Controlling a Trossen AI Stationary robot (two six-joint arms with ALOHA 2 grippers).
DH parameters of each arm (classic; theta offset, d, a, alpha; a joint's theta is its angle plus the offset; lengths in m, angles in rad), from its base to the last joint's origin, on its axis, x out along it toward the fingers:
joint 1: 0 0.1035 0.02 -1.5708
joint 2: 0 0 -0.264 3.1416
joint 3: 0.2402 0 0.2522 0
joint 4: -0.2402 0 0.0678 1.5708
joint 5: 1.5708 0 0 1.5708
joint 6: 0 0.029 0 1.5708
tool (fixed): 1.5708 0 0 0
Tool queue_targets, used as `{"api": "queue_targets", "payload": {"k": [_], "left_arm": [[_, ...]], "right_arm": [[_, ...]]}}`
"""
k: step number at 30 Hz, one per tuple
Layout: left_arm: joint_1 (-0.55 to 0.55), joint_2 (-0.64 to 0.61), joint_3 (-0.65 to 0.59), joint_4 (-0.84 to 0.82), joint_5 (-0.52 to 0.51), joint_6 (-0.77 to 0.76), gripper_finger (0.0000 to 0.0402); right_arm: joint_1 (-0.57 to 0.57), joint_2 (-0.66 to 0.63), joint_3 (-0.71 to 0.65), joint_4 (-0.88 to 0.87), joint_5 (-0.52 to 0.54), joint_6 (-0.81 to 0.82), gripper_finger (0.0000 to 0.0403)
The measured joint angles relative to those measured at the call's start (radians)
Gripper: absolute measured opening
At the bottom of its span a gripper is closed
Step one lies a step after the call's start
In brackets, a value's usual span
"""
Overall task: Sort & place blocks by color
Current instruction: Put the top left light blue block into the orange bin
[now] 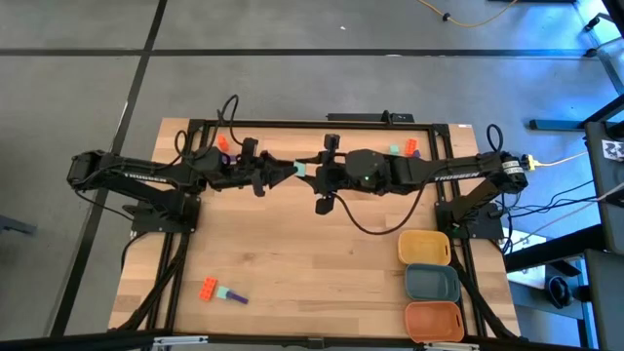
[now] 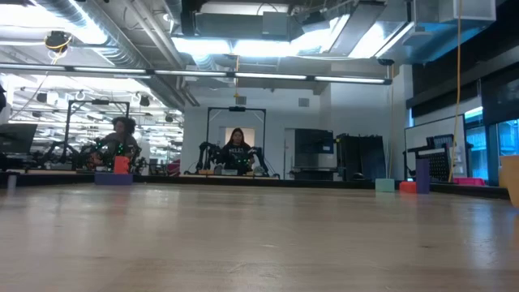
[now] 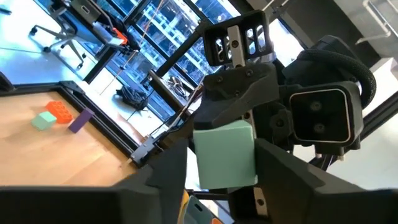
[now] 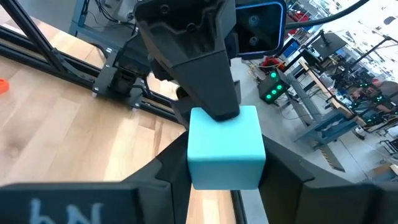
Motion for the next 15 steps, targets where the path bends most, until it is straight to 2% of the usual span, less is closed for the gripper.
{"api": "queue_targets", "payload": {"k": [6, 15], "left_arm": [[0.0, 0.0, 0.0, 0.0, 0.011, 0.022, 0.023], [0.033, -0.008, 0.0, -0.003, 0.116, 0.053, 0.0235]], "right_arm": [[0.0, 0.0, 0.0, 0.0, 0.0, -0.002, 0.0142], [0.0, -0.004, 0.0, -0.012, -0.001, -0.006, 0.0141]]}}
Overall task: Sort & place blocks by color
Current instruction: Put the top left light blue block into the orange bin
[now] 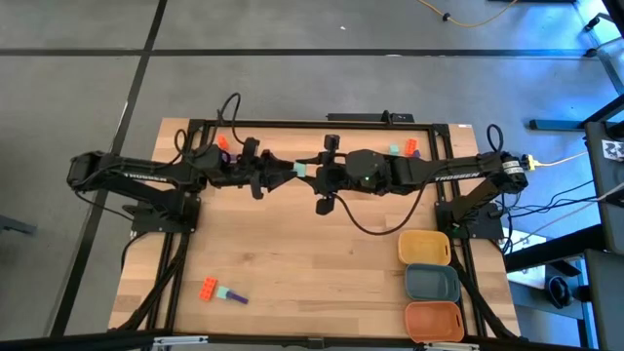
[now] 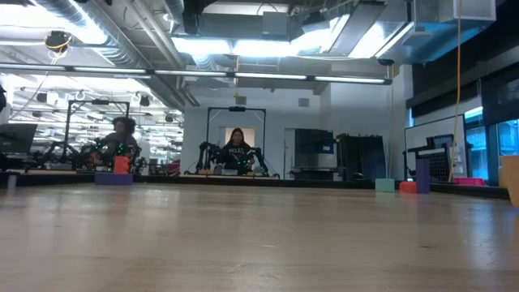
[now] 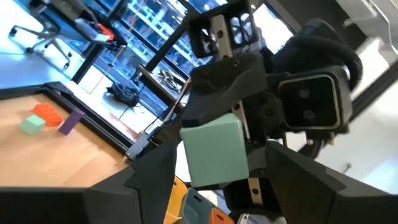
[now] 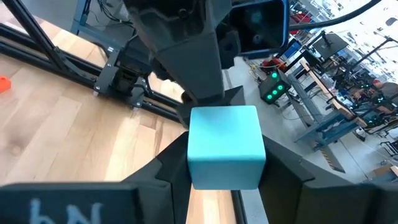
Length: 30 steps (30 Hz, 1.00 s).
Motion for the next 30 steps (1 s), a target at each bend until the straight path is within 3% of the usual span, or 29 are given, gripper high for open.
{"api": "queue_targets", "payload": {"k": [3, 7, 14, 22, 26, 30], "left_arm": [[0.028, -0.039, 0.0, -0.004, 0.04, 0.036, 0.0235], [0.06, -0.133, 0.001, -0.128, 0.047, 0.117, 0.0235], [0.069, -0.271, 0.001, -0.293, 0.035, 0.382, 0.0236], [0.045, -0.317, 0.001, -0.335, 0.023, 0.74, 0.0236], [0.039, -0.317, 0.001, -0.34, -0.016, 0.798, 0.0236], [0.039, -0.317, 0.001, -0.358, -0.029, 0.802, 0.0236]], "right_arm": [[0.0, -0.024, -0.001, -0.034, 0.009, 0.003, 0.0141], [0.0, -0.076, -0.001, -0.121, 0.05, 0.02, 0.0141], [-0.007, -0.202, -0.021, -0.342, 0.069, 0.22, 0.0141], [0.007, -0.442, -0.213, -0.42, 0.128, 0.493, 0.0141], [0.042, -0.59, -0.325, -0.416, 0.122, 0.617, 0.0141], [0.065, -0.72, -0.419, -0.338, 0.033, 0.693, 0.0141]]}}
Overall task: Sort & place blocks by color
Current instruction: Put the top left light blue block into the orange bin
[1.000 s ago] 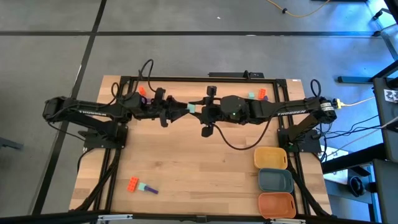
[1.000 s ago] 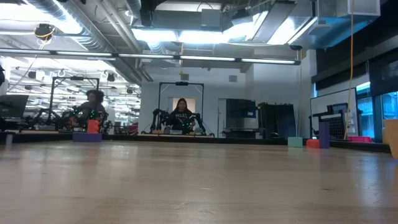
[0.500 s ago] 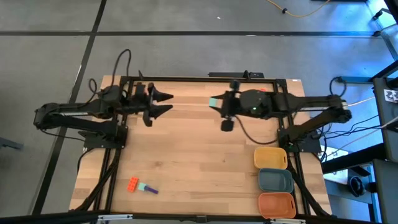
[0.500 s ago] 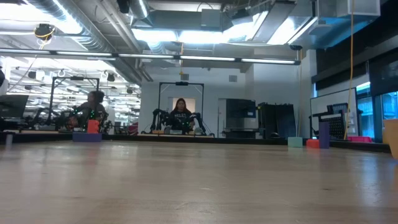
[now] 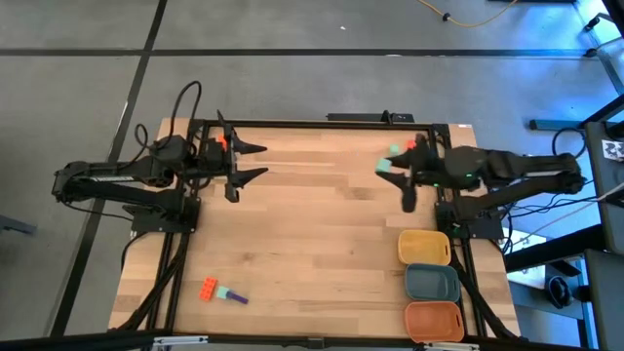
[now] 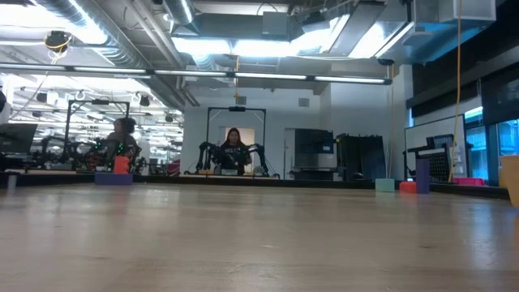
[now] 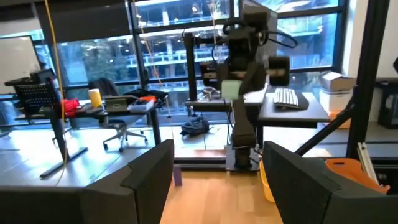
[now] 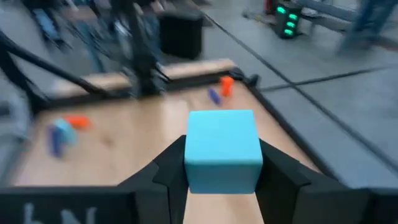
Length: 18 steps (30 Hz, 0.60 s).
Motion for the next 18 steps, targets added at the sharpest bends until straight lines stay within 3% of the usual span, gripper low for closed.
{"api": "queue_targets", "payload": {"k": [5, 13, 18], "left_arm": [[0.0, 0.0, 0.0, -0.001, 0.0, -0.026, 0.0236], [0.0, 0.0, -0.001, 0.0, -0.03, -0.026, 0.0235], [0.0, 0.0, -0.001, 0.0, -0.043, -0.026, 0.0235]], "right_arm": [[0.011, -0.101, -0.069, 0.141, -0.046, 0.016, 0.0141], [0.012, -0.1, -0.071, 0.131, -0.08, 0.031, 0.0142], [0.024, 0.013, 0.036, -0.08, -0.243, 0.173, 0.0141]]}}
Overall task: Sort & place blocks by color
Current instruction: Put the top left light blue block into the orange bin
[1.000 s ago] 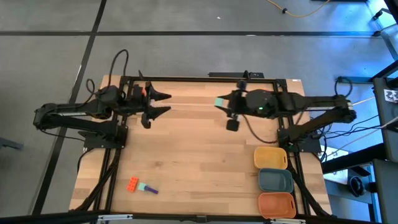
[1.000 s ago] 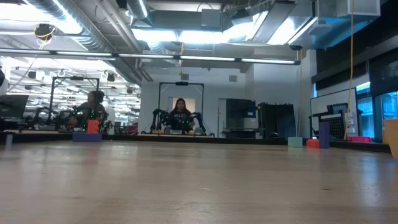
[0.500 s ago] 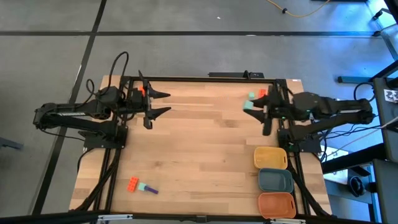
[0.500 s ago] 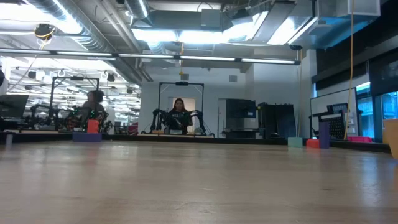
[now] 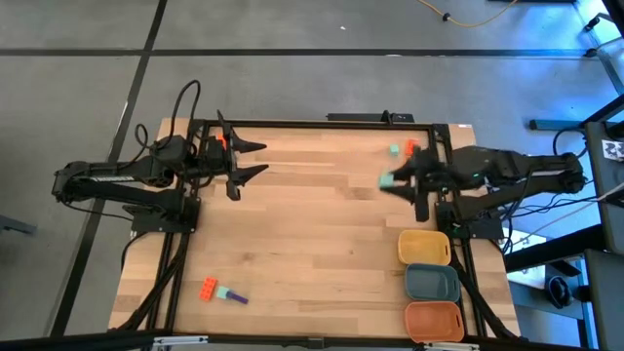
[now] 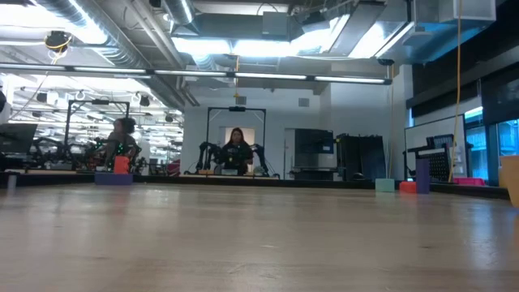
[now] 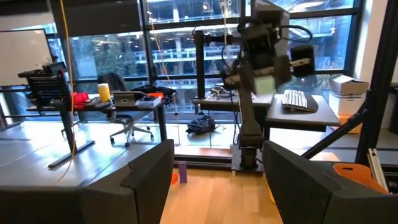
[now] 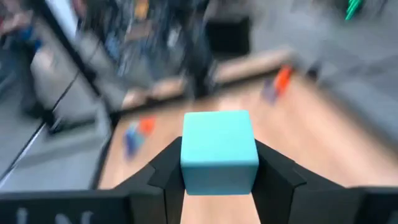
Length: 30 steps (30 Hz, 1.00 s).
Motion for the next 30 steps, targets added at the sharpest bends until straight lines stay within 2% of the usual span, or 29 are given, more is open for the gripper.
{"api": "queue_targets", "payload": {"k": [7, 11, 13, 18, 23, 25, 30], "left_arm": [[0.0, 0.0, 0.0, 0.003, -0.001, 0.0, 0.0235], [0.0, 0.0, 0.0, 0.005, -0.001, 0.0, 0.0235], [0.0, 0.0, 0.0, 0.005, -0.001, 0.0, 0.0235], [0.0, 0.0, 0.0, 0.005, -0.001, 0.021, 0.0235], [0.0, 0.0, 0.0, 0.005, -0.002, 0.034, 0.0235], [0.0, 0.0, 0.0, 0.005, -0.002, 0.035, 0.0235], [0.0, 0.0, 0.0, 0.005, -0.003, 0.035, 0.0235]], "right_arm": [[0.113, 0.251, 0.213, -0.438, -0.374, 0.269, 0.0144], [0.237, 0.345, 0.224, -0.515, -0.564, 0.49, 0.0144], [0.314, 0.376, 0.21, -0.511, -0.61, 0.62, 0.0145], [0.498, 0.456, 0.172, -0.472, -0.609, 0.988, 0.0145], [0.632, 0.54, 0.125, -0.293, -0.582, 1.342, 0.0146], [0.672, 0.578, 0.115, -0.241, -0.56, 1.447, 0.0146], [0.737, 0.675, 0.109, -0.244, -0.514, 1.629, 0.0146]]}}
